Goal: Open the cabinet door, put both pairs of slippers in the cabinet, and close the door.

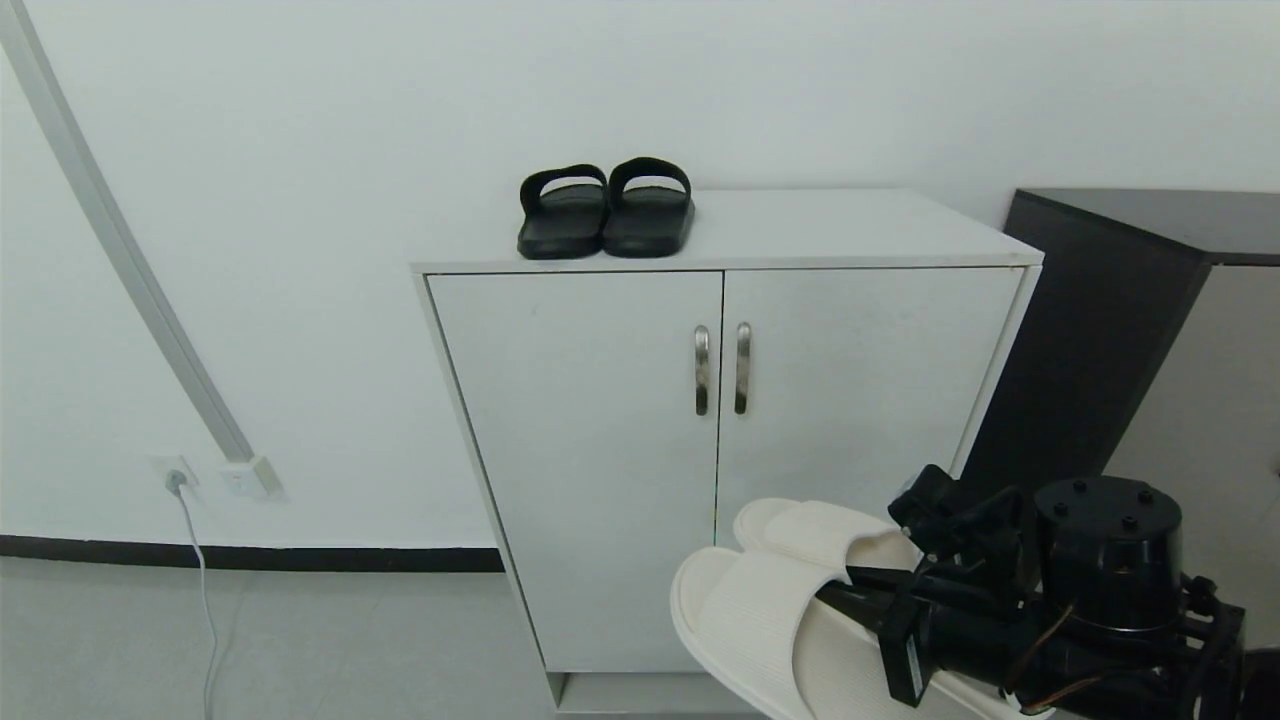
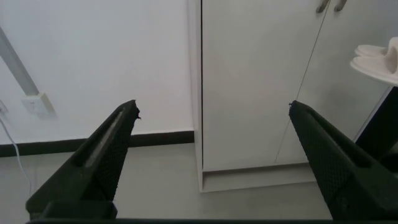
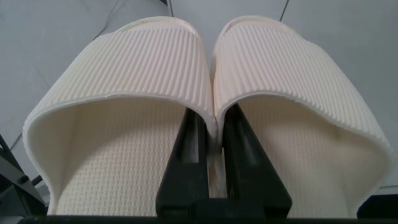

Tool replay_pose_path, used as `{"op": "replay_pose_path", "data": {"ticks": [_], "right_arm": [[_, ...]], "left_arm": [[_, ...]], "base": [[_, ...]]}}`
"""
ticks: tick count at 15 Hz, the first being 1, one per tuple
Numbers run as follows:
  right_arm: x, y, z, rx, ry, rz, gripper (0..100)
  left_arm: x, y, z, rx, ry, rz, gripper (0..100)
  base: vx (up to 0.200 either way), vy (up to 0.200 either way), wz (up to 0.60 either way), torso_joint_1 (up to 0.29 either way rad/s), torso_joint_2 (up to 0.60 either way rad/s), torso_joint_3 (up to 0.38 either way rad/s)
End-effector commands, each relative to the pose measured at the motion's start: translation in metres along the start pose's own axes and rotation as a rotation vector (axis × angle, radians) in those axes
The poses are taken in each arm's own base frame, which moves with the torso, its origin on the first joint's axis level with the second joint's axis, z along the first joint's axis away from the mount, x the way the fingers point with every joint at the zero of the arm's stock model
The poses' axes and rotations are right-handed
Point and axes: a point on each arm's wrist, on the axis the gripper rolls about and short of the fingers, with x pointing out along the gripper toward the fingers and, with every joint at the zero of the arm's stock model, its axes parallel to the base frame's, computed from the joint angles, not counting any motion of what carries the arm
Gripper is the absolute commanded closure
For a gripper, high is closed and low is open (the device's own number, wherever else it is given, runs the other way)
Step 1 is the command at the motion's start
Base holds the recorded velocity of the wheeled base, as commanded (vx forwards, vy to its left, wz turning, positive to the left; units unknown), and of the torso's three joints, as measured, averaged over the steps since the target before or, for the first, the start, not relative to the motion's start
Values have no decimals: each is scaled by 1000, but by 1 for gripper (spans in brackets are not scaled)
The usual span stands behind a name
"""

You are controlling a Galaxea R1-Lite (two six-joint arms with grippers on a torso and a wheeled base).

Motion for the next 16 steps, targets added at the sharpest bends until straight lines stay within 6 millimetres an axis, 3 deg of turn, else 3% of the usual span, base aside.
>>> {"op": "replay_pose_path", "data": {"ticks": [1,7,11,14,16], "right_arm": [[-1,0,-2,0,4,0,100],[-3,0,-8,4,7,-3,100],[1,-1,-12,5,22,-2,100],[2,-1,-12,3,10,-4,100],[3,-1,-14,3,17,-4,100]], "left_arm": [[0,0,0,3,1,0,0],[0,0,0,0,1,0,0],[0,0,2,-5,-5,22,0],[0,2,75,-122,-62,5,0],[13,1,80,-87,10,-50,0]], "base": [[0,0,0,-105,461,369],[0,0,0,-50,426,366],[0,0,0,2,24,14],[0,0,0,-6,115,97],[0,0,0,0,0,0]]}}
